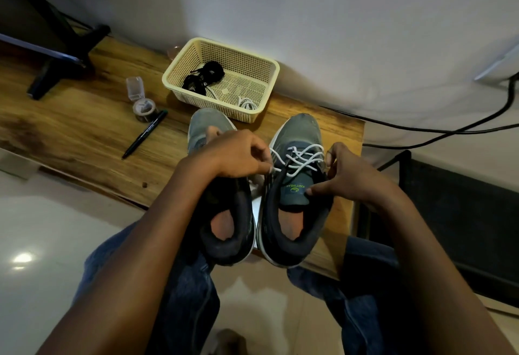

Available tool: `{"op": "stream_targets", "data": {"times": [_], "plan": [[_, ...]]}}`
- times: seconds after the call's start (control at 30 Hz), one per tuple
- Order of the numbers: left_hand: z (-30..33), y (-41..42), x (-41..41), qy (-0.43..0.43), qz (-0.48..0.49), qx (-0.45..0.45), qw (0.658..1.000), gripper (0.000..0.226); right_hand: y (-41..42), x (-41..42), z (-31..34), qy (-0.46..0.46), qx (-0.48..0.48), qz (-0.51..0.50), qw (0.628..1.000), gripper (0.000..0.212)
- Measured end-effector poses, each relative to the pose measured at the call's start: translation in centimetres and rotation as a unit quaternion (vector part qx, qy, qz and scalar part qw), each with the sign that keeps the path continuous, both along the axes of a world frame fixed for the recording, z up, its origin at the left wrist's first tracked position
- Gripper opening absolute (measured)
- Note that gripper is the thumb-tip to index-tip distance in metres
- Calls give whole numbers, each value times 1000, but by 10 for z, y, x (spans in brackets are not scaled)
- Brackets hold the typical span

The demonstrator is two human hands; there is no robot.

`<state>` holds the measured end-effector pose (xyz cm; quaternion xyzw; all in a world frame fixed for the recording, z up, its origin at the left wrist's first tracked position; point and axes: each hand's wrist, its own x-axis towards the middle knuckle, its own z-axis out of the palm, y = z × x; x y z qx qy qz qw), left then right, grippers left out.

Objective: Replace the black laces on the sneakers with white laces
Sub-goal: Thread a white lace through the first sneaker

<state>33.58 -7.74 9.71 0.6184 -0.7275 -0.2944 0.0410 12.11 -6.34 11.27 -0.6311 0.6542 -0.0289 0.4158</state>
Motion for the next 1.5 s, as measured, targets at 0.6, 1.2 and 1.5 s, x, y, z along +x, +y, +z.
{"op": "stream_targets", "data": {"times": [0.6, 1.2, 1.5], "plan": [[-1, 0, -40, 297, 118, 22, 947, 24, -1, 1, 1, -14, 18, 2, 1000, 55], [15, -9, -34, 440, 205, -107, 868, 21, -1, 6, -4, -109, -80, -65, 989, 39], [2, -5, -37, 208, 40, -87, 973, 21, -2, 13, 8, -266, -235, -187, 916, 13]]}}
